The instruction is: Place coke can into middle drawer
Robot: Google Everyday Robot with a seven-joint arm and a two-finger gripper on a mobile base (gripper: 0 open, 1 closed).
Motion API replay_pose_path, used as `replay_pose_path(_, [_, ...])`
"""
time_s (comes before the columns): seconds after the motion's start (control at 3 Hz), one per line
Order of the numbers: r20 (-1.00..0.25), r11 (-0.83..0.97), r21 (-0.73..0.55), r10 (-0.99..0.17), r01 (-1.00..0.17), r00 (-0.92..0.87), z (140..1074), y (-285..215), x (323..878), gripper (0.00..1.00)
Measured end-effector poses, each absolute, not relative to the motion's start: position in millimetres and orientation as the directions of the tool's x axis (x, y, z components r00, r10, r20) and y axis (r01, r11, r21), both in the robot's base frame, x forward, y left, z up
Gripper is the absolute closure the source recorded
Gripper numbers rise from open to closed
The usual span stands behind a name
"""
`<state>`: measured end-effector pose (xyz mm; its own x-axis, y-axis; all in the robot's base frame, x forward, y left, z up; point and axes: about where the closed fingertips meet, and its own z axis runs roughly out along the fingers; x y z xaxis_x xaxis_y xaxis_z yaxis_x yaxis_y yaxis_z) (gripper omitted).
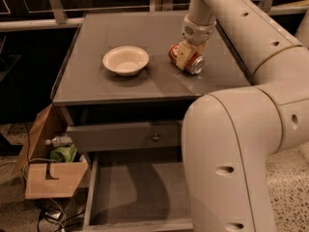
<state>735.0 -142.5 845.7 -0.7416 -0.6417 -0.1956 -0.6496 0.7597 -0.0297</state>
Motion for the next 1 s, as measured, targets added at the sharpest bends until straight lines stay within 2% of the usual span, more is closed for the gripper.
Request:
replay_pose_path(0.33, [-0.245,0.738,-0.020,-0.658,-0.675,-0.712,852.3,-143.4,735.5,1.00])
replay_pose_path(0.67, [-0.303,0.716,0.005,-0.664,-0.698,-0.684,865.0,-155.3,728.3,1.00])
replay_pose_path(1.0, [-0.364,0.688,0.017,-0.671,-0.725,-0.645,885.4,-196.8,701.6,1.00])
